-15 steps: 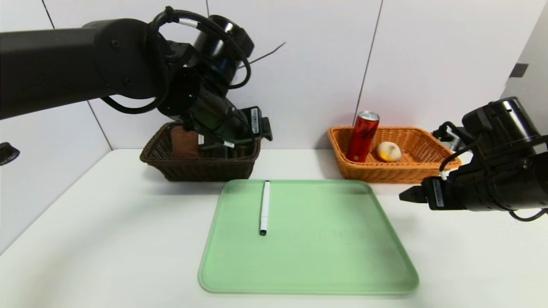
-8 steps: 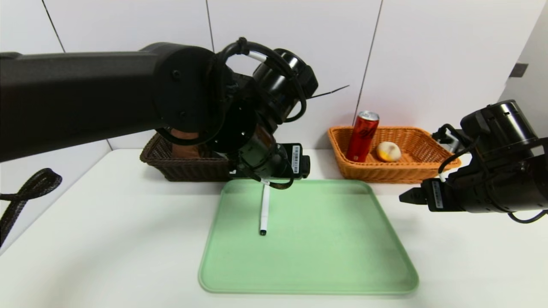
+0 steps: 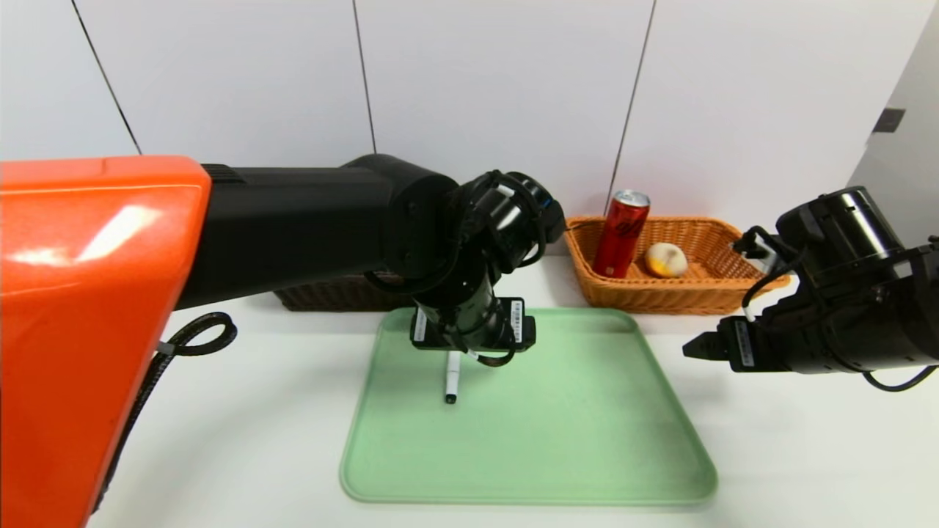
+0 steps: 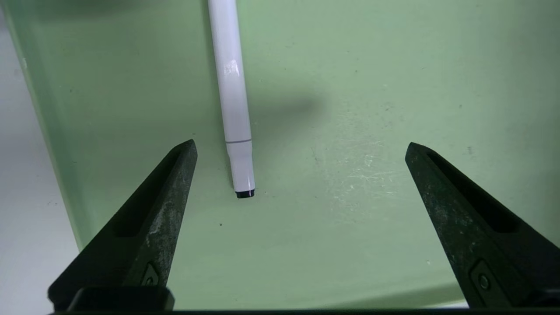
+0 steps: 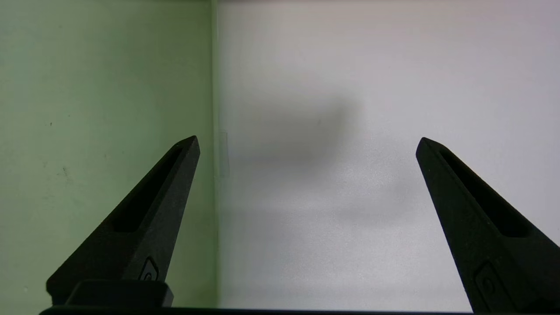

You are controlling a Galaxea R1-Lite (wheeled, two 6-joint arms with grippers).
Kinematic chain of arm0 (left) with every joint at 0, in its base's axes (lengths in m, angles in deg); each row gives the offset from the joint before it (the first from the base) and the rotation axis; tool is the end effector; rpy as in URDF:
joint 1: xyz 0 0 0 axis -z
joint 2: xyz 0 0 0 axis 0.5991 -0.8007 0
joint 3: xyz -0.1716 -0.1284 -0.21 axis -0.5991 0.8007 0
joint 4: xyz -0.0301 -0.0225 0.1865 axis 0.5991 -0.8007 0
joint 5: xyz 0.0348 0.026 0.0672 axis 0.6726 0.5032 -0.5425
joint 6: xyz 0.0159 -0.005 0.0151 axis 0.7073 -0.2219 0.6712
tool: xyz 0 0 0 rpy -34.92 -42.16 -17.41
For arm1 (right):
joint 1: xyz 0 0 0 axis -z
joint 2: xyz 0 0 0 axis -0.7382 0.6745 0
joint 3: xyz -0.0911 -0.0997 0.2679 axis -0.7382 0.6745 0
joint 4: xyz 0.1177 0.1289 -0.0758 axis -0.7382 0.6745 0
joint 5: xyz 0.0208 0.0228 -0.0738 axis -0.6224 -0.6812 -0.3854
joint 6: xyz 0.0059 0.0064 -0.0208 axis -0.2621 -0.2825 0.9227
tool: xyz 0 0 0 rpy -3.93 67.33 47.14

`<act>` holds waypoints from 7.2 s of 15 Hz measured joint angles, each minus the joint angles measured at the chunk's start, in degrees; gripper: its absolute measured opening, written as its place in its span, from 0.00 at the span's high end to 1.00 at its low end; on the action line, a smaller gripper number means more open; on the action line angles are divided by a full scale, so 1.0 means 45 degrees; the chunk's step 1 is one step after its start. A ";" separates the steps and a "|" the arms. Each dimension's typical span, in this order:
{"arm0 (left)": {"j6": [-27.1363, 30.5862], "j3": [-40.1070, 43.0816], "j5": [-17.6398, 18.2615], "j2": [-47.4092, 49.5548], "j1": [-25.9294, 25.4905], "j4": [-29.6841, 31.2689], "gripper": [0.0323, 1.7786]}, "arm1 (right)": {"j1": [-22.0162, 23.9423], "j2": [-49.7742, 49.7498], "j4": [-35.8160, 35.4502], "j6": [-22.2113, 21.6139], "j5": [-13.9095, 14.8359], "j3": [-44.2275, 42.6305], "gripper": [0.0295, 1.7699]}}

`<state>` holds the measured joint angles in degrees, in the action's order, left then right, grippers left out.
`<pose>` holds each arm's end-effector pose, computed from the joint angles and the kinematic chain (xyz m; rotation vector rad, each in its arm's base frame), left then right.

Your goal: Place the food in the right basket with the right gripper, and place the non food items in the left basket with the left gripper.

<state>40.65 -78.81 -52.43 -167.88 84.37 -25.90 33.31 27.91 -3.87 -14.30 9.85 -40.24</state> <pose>0.2780 -0.2952 0.2048 -0.0605 0.9757 -0.2040 0.2500 0.0596 0.1836 -0.0118 0.8739 -0.0130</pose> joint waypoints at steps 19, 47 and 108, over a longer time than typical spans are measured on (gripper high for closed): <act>0.0612 -0.0019 -0.0073 -0.1598 -0.1151 0.0127 0.05 | -0.0005 0.0631 -0.0295 0.0431 0.0057 -0.0287 0.03; 0.0813 -0.0016 0.4064 0.1915 -0.0721 0.1512 0.92 | -0.0249 -0.0035 -0.0271 0.0393 0.0165 0.0135 0.03; 0.7669 1.6387 0.1024 2.0429 -0.9953 0.6412 0.06 | 0.1495 -0.7772 -0.6694 0.2614 0.1403 0.5004 0.03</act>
<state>75.16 -5.07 -47.82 -75.95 39.58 2.95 40.04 -7.07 -33.99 -2.54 16.17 -17.73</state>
